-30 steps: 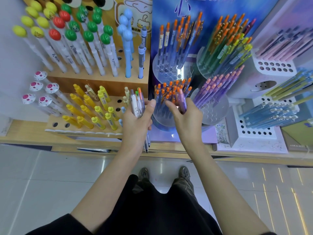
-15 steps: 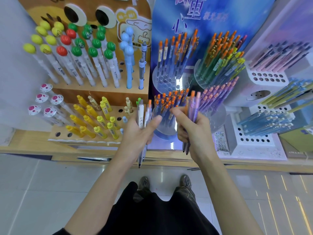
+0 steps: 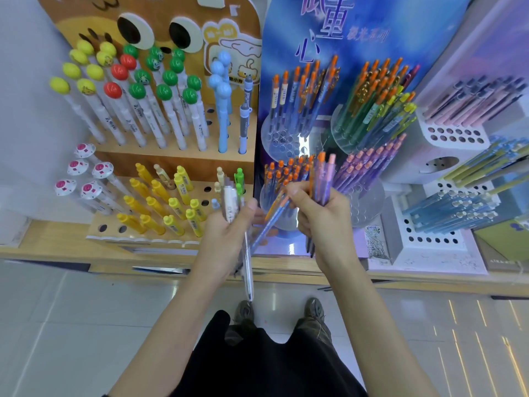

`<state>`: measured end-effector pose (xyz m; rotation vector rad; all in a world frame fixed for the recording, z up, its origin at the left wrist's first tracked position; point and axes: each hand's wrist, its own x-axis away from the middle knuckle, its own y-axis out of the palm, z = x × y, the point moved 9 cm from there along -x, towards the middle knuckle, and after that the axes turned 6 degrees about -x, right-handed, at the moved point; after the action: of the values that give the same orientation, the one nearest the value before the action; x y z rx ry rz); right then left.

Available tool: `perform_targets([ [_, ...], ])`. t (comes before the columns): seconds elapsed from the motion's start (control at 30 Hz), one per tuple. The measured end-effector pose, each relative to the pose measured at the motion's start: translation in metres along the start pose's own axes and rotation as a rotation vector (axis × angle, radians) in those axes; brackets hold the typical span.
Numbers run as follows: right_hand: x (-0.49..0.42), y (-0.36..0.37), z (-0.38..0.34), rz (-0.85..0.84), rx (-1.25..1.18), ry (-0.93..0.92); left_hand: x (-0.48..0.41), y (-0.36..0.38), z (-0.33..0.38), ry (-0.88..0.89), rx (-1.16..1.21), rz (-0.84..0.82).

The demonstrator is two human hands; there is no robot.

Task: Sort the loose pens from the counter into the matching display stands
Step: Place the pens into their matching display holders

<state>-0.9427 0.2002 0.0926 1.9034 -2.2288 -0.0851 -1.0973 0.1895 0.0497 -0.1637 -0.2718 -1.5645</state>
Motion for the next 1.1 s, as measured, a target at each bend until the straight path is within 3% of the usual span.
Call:
perform_targets([
  [0.13,0.001,-0.019,-0.01,0.125,0.08,-0.107,-0.007,-0.014,0.008,0.078,0.055,0.137],
  [0.3,0.001,-0.052,-0.011,0.332,-0.035,-0.108,-0.011,-0.028,0.016,0.167,0.026,0.261],
  [0.4,0.003,-0.067,-0.018,0.394,0.133,-0.161,-0.013,-0.035,0.014,0.165,-0.032,0.292],
  [0.63,0.014,-0.04,-0.021,0.297,0.529,-0.37,-0.013,-0.02,0.029,0.255,-0.185,0.199],
  [0.97,0.03,-0.021,-0.031,0.286,0.757,-0.661,-0.018,-0.025,0.034,0.232,-0.177,0.194],
  [1.1,0.024,-0.009,-0.021,0.185,0.775,-0.596,-0.018,-0.021,0.034,0.205,-0.176,0.172],
])
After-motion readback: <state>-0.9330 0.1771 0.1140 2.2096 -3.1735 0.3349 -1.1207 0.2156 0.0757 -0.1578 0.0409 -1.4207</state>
